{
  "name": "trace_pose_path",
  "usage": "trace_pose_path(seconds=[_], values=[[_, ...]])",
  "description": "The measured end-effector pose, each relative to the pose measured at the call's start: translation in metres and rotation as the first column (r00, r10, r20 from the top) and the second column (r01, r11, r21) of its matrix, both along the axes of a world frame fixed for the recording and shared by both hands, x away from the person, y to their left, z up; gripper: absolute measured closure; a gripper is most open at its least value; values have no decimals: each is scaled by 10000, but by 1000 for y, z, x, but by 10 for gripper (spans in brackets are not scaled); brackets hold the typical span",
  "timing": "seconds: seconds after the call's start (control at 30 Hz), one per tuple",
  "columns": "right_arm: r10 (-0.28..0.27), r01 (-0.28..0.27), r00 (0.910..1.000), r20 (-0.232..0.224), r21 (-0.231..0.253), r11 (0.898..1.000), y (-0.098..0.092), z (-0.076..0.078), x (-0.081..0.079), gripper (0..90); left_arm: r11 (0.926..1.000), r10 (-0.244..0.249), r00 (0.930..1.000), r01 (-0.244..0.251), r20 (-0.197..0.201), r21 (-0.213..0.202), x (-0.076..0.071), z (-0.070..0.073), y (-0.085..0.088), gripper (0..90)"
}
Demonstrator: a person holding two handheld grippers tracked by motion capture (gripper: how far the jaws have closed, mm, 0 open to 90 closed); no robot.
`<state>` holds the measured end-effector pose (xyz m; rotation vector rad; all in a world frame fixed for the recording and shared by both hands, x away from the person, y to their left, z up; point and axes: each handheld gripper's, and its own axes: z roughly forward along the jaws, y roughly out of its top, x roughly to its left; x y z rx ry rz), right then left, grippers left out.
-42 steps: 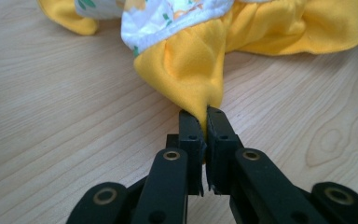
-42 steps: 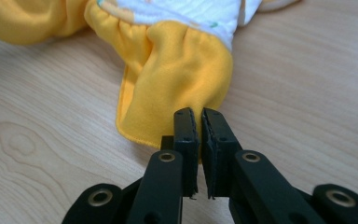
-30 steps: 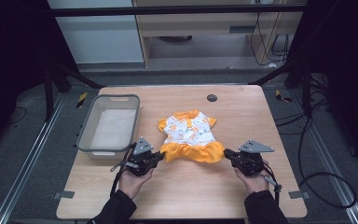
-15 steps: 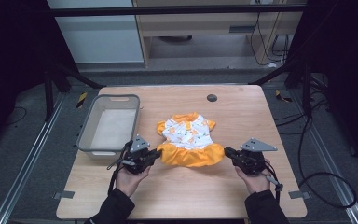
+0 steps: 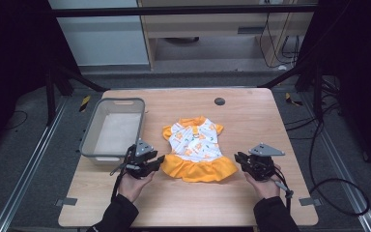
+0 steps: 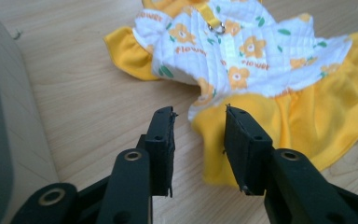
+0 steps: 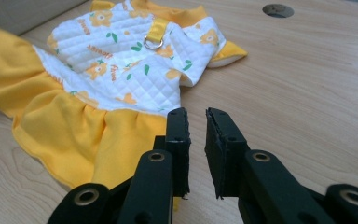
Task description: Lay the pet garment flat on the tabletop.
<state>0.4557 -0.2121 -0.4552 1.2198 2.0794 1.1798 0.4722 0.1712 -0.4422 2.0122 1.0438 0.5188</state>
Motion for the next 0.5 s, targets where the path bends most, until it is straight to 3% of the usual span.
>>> trace_pose_path(seconds=[0.17,0.4,0.5], values=[[131,-134,9998,153,228,9996,0,4,-1,818,9995,-115,9994,124,319,-277,-3,11,-2,631],[530,-534,9986,94,483,9974,12,6,6,898,9982,-540,9975,552,453,-248,0,13,-16,810],[823,-821,9966,-27,421,9957,23,1,15,899,9977,-551,9982,559,220,-377,8,8,-24,884]])
